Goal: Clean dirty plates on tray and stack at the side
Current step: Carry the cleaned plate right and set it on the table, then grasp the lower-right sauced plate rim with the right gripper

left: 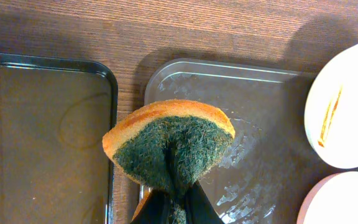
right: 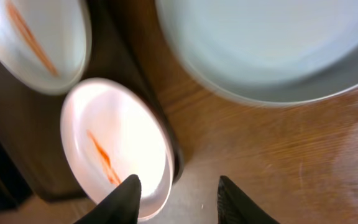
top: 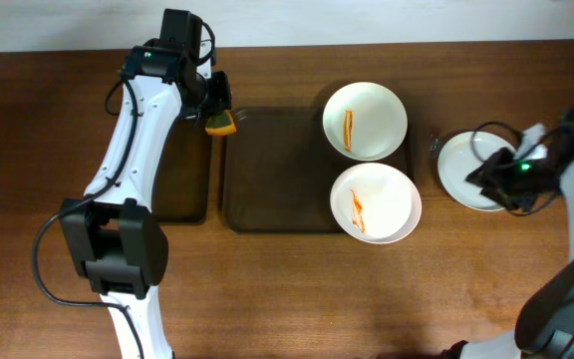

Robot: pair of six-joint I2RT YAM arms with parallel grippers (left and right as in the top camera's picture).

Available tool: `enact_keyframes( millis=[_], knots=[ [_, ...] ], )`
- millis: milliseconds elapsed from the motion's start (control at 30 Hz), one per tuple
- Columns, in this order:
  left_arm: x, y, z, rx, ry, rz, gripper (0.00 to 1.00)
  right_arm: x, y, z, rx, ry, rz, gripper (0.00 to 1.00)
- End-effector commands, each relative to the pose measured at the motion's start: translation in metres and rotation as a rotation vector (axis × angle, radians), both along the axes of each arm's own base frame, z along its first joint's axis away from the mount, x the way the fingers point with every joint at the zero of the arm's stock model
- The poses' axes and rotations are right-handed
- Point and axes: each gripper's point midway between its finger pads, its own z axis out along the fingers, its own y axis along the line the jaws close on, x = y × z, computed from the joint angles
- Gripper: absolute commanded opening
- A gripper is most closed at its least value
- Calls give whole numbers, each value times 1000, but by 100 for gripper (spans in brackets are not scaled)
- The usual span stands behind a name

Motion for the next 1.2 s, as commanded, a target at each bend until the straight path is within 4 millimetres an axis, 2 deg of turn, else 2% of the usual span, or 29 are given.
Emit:
enact_keyframes(
  millis=[0, 67, 133, 333, 433, 467, 533, 600, 767, 867, 933, 1133, 1167],
  knots=[
    [0, -2, 0, 12, -8, -24, 0, -16, 26, -31, -139, 112, 125, 44],
    [0, -1, 0, 12, -6, -24, 0, -28, 31, -55, -243, 186, 107, 47],
    [0, -1, 0, 13, -5, -23, 0, -27, 45, -71, -251, 162, 147, 47],
    [0, -1, 0, 13, -5, -23, 0, -19, 84, -91, -268, 86, 264, 46],
    [0, -1, 0, 13, -5, -23, 0, -21, 87, -101, -262, 120, 264, 27],
    [0, -1, 0, 13, -5, -23, 0, -23, 87, -104, -259, 132, 263, 17],
    [0, -1, 0, 13, -5, -23, 0, -23, 92, -104, -233, 129, 267, 6],
    [0, -1, 0, 13, -5, -23, 0, -20, 105, -99, -161, 109, 279, 4],
    [0, -1, 0, 13, -5, -23, 0, -9, 166, -80, -72, 62, 330, 4],
    [0, -1, 0, 13, -5, -23, 0, 8, 200, -64, -29, 35, 207, 4],
    [0, -1, 0, 13, -5, -23, 0, 24, 225, -58, 2, -42, 191, 4],
    [0, -1, 0, 13, -5, -23, 0, 21, 236, -64, -131, -72, 196, 4],
    [0, -1, 0, 13, -5, -23, 0, 21, 235, -65, -145, -77, 194, 15]
  ],
)
